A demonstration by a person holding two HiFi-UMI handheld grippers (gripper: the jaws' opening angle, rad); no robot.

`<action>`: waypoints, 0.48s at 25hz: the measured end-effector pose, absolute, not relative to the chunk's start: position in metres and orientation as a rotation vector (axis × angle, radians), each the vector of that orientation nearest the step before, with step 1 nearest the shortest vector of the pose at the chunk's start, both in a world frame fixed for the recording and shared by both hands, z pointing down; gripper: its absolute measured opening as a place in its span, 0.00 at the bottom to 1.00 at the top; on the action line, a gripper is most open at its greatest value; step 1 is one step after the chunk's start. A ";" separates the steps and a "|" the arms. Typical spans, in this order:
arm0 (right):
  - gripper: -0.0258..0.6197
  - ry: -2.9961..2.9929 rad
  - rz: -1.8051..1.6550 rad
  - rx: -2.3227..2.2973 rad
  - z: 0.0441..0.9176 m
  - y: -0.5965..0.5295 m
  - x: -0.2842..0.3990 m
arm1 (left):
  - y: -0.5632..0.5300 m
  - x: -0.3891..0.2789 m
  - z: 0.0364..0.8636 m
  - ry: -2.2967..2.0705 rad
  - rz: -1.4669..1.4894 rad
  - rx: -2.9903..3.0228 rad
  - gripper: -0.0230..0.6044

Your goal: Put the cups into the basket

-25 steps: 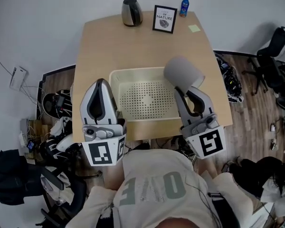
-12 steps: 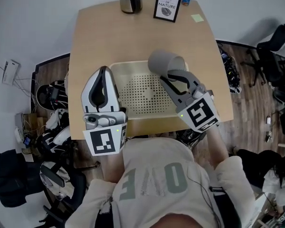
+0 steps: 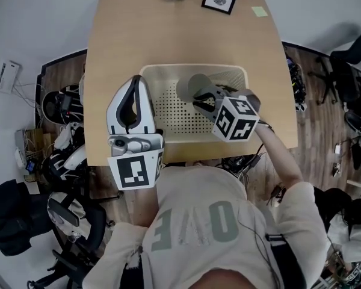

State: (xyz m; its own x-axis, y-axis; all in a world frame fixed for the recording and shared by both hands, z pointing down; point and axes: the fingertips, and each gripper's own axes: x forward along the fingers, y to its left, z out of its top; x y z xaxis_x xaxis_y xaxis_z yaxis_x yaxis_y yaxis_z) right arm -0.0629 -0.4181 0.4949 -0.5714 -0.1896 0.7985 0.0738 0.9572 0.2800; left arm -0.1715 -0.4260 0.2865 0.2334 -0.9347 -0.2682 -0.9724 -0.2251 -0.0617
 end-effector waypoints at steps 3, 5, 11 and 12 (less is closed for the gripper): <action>0.09 -2.064 -0.350 -0.026 0.523 -0.414 -0.063 | -0.427 -0.173 0.290 1.810 0.254 -2.293 0.04; 0.09 -2.008 -0.354 -0.083 0.540 -0.409 -0.062 | -0.427 -0.174 0.291 1.811 0.255 -2.294 0.04; 0.09 -1.892 -0.340 -0.221 0.577 -0.394 -0.055 | -0.427 -0.176 0.293 1.815 0.251 -2.297 0.04; 0.09 -1.881 -0.341 -0.232 0.581 -0.394 -0.053 | -0.428 -0.176 0.293 1.815 0.251 -2.298 0.04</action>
State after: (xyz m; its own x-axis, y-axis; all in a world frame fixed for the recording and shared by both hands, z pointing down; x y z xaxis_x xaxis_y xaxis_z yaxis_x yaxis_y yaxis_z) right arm -0.0532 -0.3939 0.5812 -0.3278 -0.0075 0.9447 0.3250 0.9380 0.1202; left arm -0.1761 -0.4283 0.2928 0.2310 -0.9386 -0.2563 -0.9729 -0.2249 -0.0530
